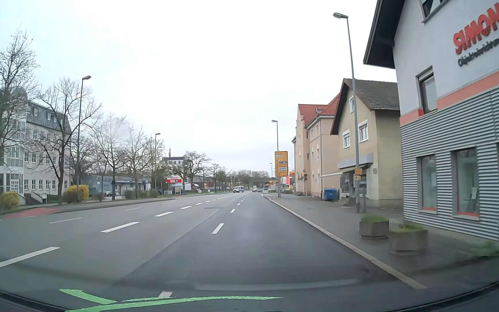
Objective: Follow the waypoints while adhering to traffic rules and regulations
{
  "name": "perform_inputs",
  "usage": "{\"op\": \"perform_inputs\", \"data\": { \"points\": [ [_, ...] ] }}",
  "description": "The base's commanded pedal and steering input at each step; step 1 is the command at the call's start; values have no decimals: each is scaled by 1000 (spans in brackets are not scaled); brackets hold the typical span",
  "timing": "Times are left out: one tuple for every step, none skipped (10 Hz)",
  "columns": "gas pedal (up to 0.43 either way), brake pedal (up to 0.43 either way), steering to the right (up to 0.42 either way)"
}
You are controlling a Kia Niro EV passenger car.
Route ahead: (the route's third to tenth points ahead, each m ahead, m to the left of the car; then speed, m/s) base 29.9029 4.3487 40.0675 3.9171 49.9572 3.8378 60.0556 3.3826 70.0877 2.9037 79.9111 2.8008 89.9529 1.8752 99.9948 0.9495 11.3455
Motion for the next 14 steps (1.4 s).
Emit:
{"op": "perform_inputs", "data": {
  "points": [
    [79, 0, 13],
    [79, 0, 11],
    [79, 0, 10],
    [79, 0, 9],
    [87, 0, 8],
    [87, 0, 6],
    [87, 0, 5],
    [98, 0, 3],
    [98, 0, 1],
    [98, 0, -2],
    [98, 0, -2],
    [98, 0, -1],
    [98, 0, -2],
    [98, 0, -2]
  ]
}}
